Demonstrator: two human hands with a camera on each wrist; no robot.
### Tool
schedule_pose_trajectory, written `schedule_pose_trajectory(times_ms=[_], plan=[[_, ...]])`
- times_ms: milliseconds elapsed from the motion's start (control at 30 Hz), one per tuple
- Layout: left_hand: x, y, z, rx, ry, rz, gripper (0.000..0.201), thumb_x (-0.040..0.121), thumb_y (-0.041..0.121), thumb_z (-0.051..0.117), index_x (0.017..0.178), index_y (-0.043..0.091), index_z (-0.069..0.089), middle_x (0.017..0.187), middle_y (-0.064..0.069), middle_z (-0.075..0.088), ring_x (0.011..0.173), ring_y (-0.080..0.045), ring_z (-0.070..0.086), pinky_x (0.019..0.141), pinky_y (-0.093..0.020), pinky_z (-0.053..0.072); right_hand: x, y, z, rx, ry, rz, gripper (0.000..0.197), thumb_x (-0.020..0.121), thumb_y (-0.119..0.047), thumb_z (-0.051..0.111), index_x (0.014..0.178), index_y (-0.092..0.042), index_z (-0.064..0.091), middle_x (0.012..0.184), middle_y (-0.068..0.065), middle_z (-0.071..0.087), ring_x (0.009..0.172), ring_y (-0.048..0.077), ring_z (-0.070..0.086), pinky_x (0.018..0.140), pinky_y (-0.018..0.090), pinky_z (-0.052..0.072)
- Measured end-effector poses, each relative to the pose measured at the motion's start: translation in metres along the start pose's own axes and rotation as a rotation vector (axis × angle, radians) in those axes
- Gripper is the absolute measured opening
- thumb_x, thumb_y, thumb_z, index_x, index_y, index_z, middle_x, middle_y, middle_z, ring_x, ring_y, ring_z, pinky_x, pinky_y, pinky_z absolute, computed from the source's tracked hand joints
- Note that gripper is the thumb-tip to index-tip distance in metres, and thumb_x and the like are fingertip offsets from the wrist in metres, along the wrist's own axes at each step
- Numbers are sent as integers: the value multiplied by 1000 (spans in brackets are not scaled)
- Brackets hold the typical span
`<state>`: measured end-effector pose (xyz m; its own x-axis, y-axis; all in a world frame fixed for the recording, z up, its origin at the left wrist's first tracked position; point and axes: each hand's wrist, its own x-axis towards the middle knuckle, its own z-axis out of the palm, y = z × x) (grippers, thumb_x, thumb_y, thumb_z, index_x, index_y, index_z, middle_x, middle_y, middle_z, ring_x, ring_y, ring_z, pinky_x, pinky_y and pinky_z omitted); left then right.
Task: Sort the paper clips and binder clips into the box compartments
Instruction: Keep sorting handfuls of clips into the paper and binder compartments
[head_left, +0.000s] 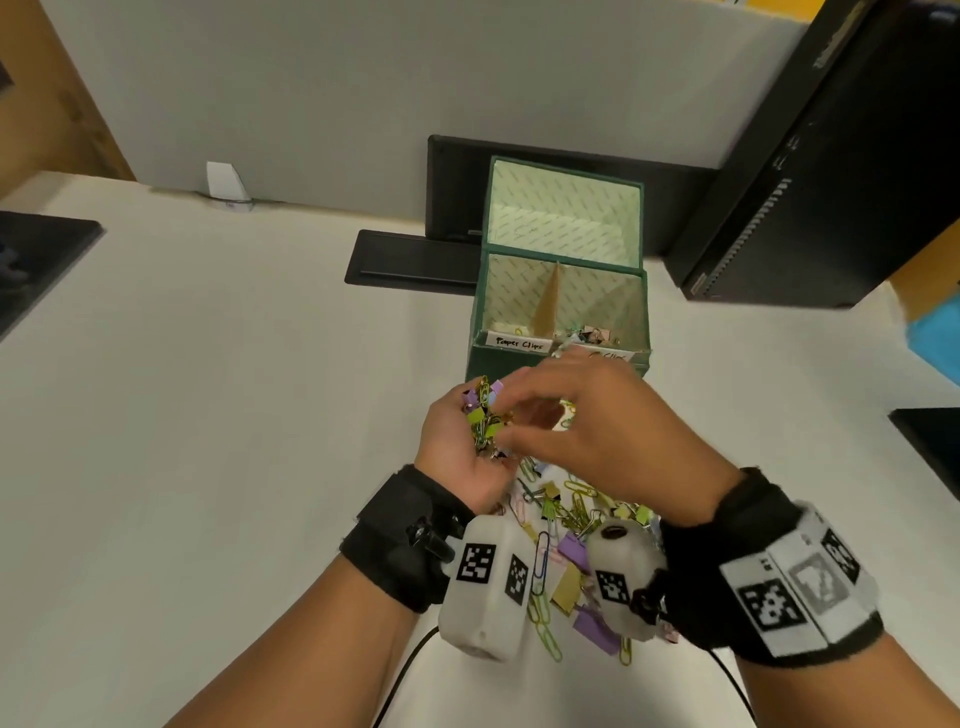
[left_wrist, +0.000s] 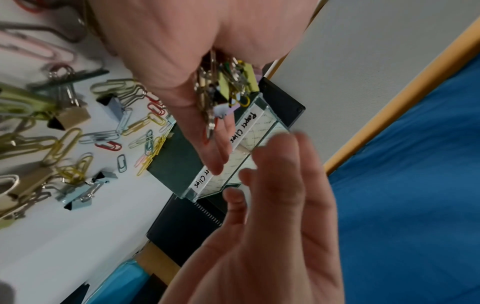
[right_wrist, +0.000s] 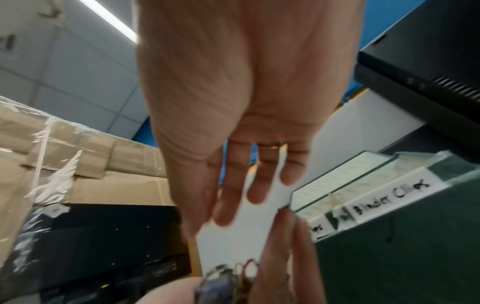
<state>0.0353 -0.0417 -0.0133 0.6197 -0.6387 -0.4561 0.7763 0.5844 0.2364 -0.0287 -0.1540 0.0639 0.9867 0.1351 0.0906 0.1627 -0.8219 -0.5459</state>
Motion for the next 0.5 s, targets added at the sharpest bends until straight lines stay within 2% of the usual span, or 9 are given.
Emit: schedule_pose_trajectory(times_ms=[33,100,133,167,267,367,467,500], plan=[[0,0,0,14,5,1,48,97,20,35,72,1,72,69,-15,68,56,-24,68,51,-27,57,0,-1,3,-67,-51,1,24,77,-37,79,100,-34,75,92,-13,70,86,10,61,81,36,52],[0,0,-1,38,24,9,44,98,26,35,91,3,72,82,-15,72,67,-25,69,71,-31,57,2,-2,7,-213,-130,10,29,77,-43,77,105,-37,73,97,-15,67,91,13,57,85,38,48],[0,0,-1,42,31,11,43,98,28,36,97,3,71,87,-15,73,71,-26,70,77,-33,54,2,-2,8,-265,-141,10,29,78,-44,75,106,-39,73,99,-15,67,92,14,55,86,38,47],[2,-1,-2,42,37,9,43,98,29,36,100,3,70,88,-16,73,72,-26,71,78,-33,54,3,-2,8,-299,-142,8,26,79,-45,74,104,-40,73,99,-15,67,93,14,53,87,38,45],[2,0,-3,15,9,4,43,99,28,34,102,1,67,88,-18,73,73,-29,73,68,-33,59,4,-3,8,-305,-127,17,14,80,-45,72,94,-41,73,92,-15,67,94,12,53,91,40,43],[5,0,-4,-12,-7,8,42,98,25,35,99,-2,68,90,-21,72,76,-31,73,69,-37,61,3,-3,6,-114,-87,75,9,79,-36,75,88,-36,74,84,-20,66,91,11,59,92,40,47],[6,1,-6,-26,-41,16,49,98,21,32,81,-3,72,87,-22,69,78,-32,72,63,-35,60,1,-4,0,98,-86,113,10,80,-27,78,88,-30,75,84,-14,71,82,4,66,84,33,54],[6,1,-6,-29,-59,16,51,97,20,31,79,-4,73,88,-23,69,78,-32,72,62,-35,60,1,-5,-3,160,-87,119,11,80,-24,78,89,-28,74,86,-11,73,81,4,67,82,31,55]])
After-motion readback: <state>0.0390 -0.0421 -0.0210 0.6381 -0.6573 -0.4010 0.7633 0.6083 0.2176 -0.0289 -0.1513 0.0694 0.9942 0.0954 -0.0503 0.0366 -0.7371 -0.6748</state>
